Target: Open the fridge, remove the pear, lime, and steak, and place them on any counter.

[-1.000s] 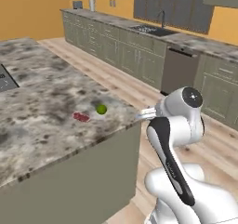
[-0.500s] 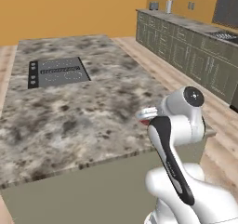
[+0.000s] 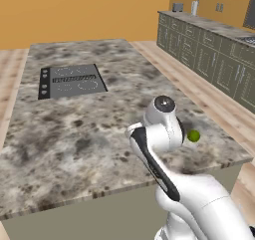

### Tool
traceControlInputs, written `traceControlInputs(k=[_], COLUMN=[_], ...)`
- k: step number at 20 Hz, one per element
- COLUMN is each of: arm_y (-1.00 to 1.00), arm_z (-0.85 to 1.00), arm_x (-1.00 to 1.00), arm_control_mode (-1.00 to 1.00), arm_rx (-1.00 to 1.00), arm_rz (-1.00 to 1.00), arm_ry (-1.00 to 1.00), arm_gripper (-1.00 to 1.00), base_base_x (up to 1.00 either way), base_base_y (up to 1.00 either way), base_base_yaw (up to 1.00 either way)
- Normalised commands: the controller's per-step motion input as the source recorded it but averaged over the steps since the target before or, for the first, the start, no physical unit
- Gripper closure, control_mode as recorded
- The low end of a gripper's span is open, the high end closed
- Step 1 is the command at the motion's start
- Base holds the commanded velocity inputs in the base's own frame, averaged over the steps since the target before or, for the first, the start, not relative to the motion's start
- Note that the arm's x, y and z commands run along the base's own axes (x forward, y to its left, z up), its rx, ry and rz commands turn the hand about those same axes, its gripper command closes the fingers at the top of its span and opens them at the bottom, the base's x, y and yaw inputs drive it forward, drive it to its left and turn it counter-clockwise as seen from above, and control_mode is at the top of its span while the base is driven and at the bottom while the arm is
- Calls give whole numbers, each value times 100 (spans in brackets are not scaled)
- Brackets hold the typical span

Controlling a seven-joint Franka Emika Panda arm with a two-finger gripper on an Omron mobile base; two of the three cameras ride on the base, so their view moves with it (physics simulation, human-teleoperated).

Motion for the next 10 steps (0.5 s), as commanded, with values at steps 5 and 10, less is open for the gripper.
traceControlInputs(k=[5,10], arm_y=[4,-27], arm_z=[-92,-72], arm_x=[100,100], arm_control_mode=[-100,-100], arm_rx=[-20,-3], arm_rz=[0,0], arm_ry=[14,17], arm_gripper=[100,100], base_base_x=[0,0], base_base_y=[0,0], base_base_yaw=[0,0])
